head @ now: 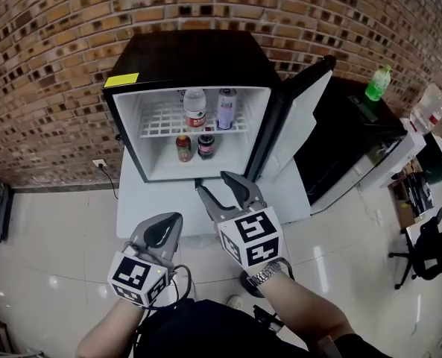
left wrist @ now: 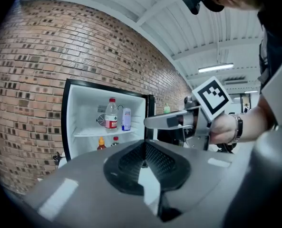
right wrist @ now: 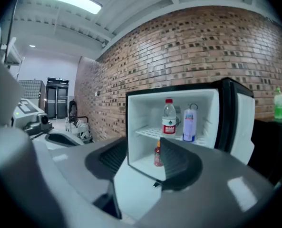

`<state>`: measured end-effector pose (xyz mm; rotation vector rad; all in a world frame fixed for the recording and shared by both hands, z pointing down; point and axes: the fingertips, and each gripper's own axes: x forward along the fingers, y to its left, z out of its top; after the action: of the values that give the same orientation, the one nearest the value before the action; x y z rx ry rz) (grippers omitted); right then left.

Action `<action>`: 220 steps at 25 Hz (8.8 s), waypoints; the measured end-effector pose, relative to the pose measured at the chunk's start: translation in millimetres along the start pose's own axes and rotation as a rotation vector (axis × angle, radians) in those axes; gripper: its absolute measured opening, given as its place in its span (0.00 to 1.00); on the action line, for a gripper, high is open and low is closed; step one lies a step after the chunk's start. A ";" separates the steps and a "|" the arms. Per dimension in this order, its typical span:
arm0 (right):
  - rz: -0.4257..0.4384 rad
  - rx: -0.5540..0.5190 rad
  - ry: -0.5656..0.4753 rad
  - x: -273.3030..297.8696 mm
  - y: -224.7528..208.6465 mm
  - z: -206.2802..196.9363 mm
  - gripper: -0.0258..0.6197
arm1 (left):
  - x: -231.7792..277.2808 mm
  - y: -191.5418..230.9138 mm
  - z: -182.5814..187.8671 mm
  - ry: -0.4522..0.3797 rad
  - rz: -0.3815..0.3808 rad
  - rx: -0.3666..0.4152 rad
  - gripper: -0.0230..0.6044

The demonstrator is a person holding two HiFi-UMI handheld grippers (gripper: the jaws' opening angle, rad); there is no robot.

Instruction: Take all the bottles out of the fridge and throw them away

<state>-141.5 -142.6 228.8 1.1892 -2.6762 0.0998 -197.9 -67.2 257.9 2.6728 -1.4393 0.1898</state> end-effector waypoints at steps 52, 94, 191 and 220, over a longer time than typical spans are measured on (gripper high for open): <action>-0.307 0.038 0.055 174.5 -86.9 8.9 0.49 | 26.6 136.8 -8.3 0.037 -0.092 -0.008 0.04; -0.337 0.214 0.334 -206.2 -92.9 -259.0 0.48 | 83.6 -223.3 -99.0 0.234 -0.443 0.078 0.04; -0.105 -0.029 0.084 -11.9 -77.3 -75.9 0.39 | 76.1 -28.3 -50.2 0.080 0.023 -0.003 0.04; -0.397 0.060 0.142 183.1 -197.9 -10.6 0.52 | 129.3 116.1 -19.7 0.069 -0.102 0.027 0.04</action>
<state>-112.6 -407.0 274.6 1.6382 -2.2829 0.1935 -225.6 -234.4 300.9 2.7241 -1.2860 0.2925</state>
